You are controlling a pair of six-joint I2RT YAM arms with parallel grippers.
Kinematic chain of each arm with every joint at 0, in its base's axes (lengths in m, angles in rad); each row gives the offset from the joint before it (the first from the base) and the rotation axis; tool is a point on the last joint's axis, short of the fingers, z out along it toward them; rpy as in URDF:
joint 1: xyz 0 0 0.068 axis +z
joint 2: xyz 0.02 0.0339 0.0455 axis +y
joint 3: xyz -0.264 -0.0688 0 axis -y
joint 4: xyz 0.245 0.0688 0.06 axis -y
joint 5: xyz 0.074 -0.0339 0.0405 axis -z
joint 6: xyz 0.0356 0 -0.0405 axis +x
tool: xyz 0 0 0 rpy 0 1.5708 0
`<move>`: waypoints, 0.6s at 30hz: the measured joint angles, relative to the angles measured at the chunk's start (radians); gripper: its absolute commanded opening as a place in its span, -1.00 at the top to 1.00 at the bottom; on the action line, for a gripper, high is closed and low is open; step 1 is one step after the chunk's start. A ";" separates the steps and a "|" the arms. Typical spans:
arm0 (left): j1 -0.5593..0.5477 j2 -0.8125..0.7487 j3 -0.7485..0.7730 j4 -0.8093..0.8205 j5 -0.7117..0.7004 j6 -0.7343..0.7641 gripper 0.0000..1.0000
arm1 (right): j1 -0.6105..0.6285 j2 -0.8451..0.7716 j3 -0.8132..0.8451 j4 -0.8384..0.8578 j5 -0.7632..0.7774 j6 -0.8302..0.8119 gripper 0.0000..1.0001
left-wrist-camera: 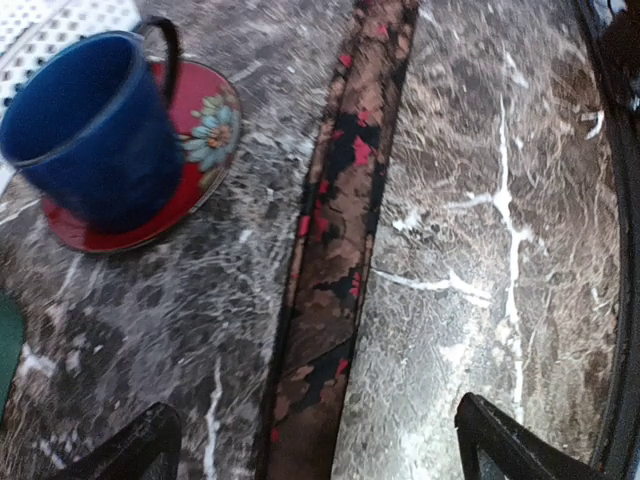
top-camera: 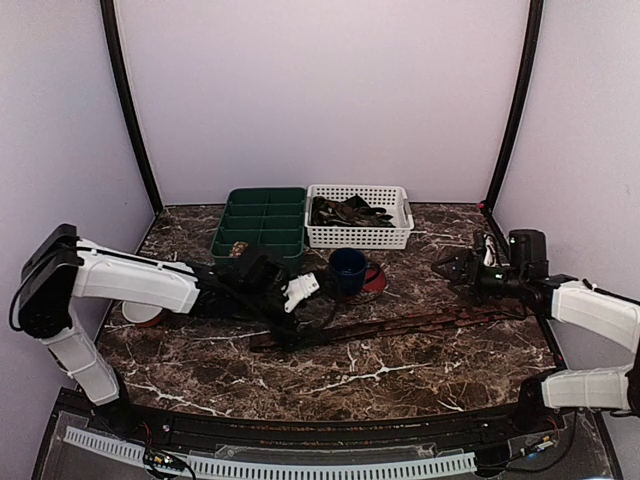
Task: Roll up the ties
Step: Move to tie at the center of the board, then smooth out the tie at the center of the board.
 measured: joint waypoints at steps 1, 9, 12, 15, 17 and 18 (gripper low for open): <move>0.011 -0.059 -0.039 0.021 -0.006 -0.040 -0.98 | 0.043 0.001 0.005 0.036 -0.019 0.010 -0.94; 0.250 -0.396 -0.193 0.113 0.052 -0.378 -0.98 | 0.399 0.197 0.143 0.241 -0.065 0.091 -0.93; 0.386 -0.489 -0.250 0.116 0.087 -0.499 -0.98 | 0.529 0.351 0.259 0.317 -0.068 0.112 -0.94; 0.488 -0.550 -0.263 0.075 0.108 -0.575 -0.98 | 0.642 0.528 0.392 0.388 -0.080 0.140 -0.93; 0.546 -0.582 -0.262 0.044 0.121 -0.608 -0.98 | 0.708 0.663 0.496 0.437 -0.099 0.161 -0.93; 0.564 -0.593 -0.262 0.029 0.124 -0.615 -0.98 | 0.742 0.737 0.554 0.454 -0.110 0.173 -0.94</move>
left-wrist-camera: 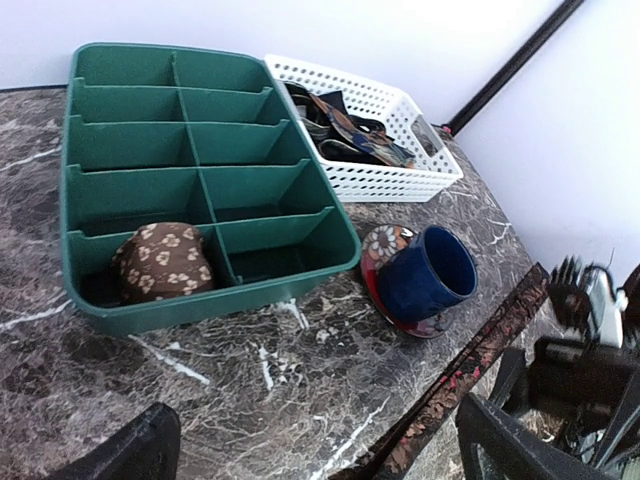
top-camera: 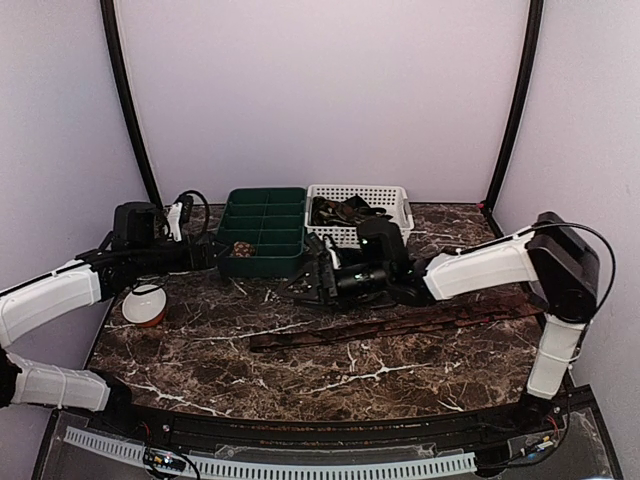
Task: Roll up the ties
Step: Smooth out the tie at the center of the board.
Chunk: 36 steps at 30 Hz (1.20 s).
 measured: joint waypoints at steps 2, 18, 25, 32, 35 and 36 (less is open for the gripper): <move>0.032 -0.019 0.003 -0.033 -0.001 -0.014 -0.98 | 0.050 0.107 0.090 0.015 -0.019 0.020 -0.93; 0.054 -0.056 -0.005 -0.099 -0.013 -0.034 -0.98 | 0.171 0.516 0.394 0.223 -0.115 0.279 -0.93; 0.054 -0.084 -0.009 -0.156 -0.097 -0.046 -0.98 | 0.169 0.603 0.424 0.203 -0.060 0.396 -0.93; 0.054 -0.084 -0.009 -0.215 -0.156 -0.057 -0.98 | 0.169 0.604 0.426 0.230 -0.040 0.512 -0.93; 0.054 -0.085 -0.009 -0.216 -0.154 -0.058 -0.98 | 0.169 0.592 0.425 0.220 -0.043 0.512 -0.93; 0.054 -0.088 -0.010 -0.216 -0.153 -0.058 -0.98 | 0.167 0.581 0.422 0.214 -0.043 0.506 -0.93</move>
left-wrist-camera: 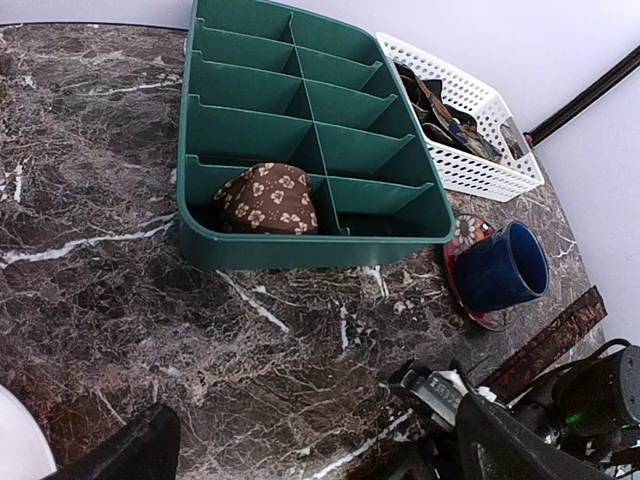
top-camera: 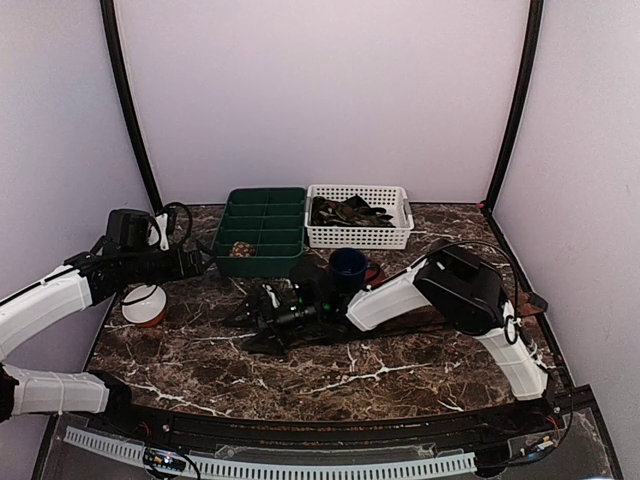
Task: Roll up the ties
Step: Smooth out the tie at the center of the board.
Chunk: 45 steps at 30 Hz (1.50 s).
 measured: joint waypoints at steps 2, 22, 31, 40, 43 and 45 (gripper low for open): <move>0.000 -0.006 -0.002 0.001 0.002 0.001 -0.98 | -0.008 -0.039 -0.029 -0.006 -0.001 -0.014 -0.93; 0.000 -0.007 -0.002 0.000 -0.001 0.002 -0.98 | -0.094 -0.101 -0.222 0.065 -0.010 -0.081 -0.93; -0.001 0.028 -0.002 0.002 0.009 0.002 -0.98 | -0.110 -0.250 -0.306 -0.010 -0.006 -0.145 -0.93; -0.043 0.054 -0.003 0.013 0.004 0.002 -0.98 | -0.196 -0.355 -0.463 -0.018 -0.015 -0.204 -0.93; -0.059 0.066 -0.004 0.019 0.000 0.001 -0.98 | -0.205 -0.328 -0.475 -0.023 -0.015 -0.220 -0.94; -0.068 0.072 -0.011 0.026 -0.001 -0.003 -0.98 | -0.207 -0.303 -0.480 -0.016 -0.015 -0.227 -0.95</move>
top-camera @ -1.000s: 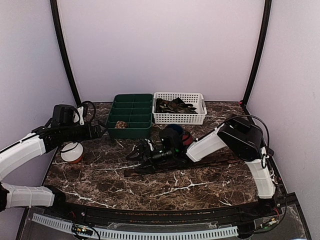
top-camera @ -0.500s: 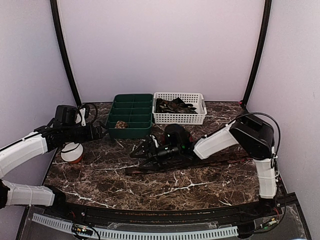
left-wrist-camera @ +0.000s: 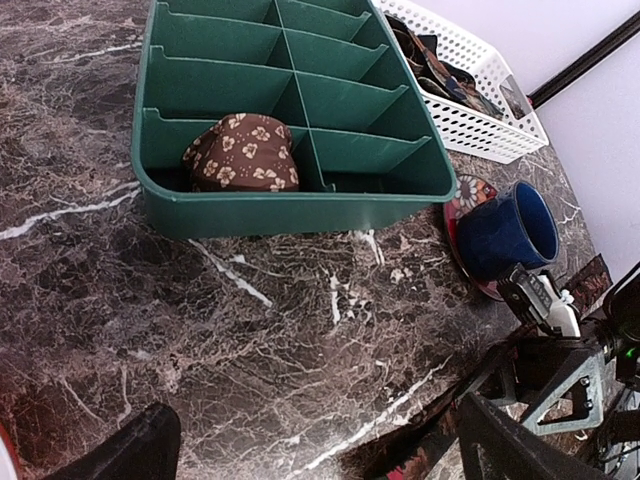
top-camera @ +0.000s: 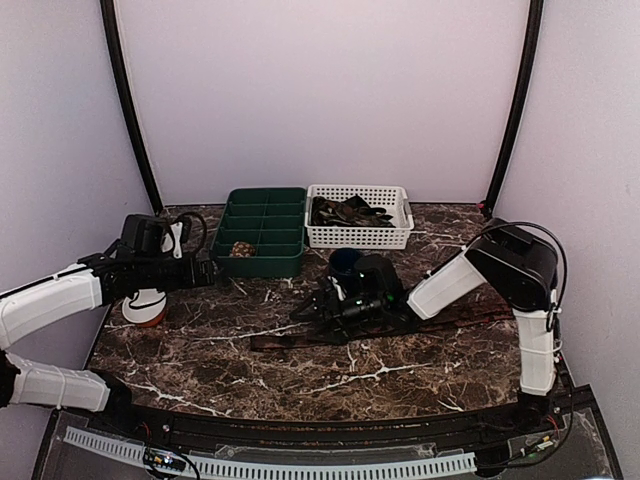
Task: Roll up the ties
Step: Smooth out the tie at the center of the board.
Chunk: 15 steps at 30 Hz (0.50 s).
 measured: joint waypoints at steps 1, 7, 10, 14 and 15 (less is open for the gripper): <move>-0.004 0.001 -0.006 0.003 0.001 -0.003 -0.98 | 0.000 0.011 -0.004 0.019 -0.006 -0.002 -0.97; -0.079 0.016 -0.067 0.024 0.022 -0.030 -0.77 | 0.000 0.016 0.000 0.050 -0.011 -0.003 -0.92; -0.087 0.023 -0.119 0.046 0.064 -0.049 -0.54 | 0.000 0.003 0.001 0.035 -0.010 -0.018 -0.85; -0.093 0.028 -0.192 0.082 0.122 -0.082 -0.28 | 0.000 -0.079 -0.002 -0.048 0.002 -0.104 -0.72; -0.099 0.031 -0.206 0.091 0.136 -0.092 -0.24 | 0.000 -0.112 -0.005 -0.075 0.010 -0.133 -0.61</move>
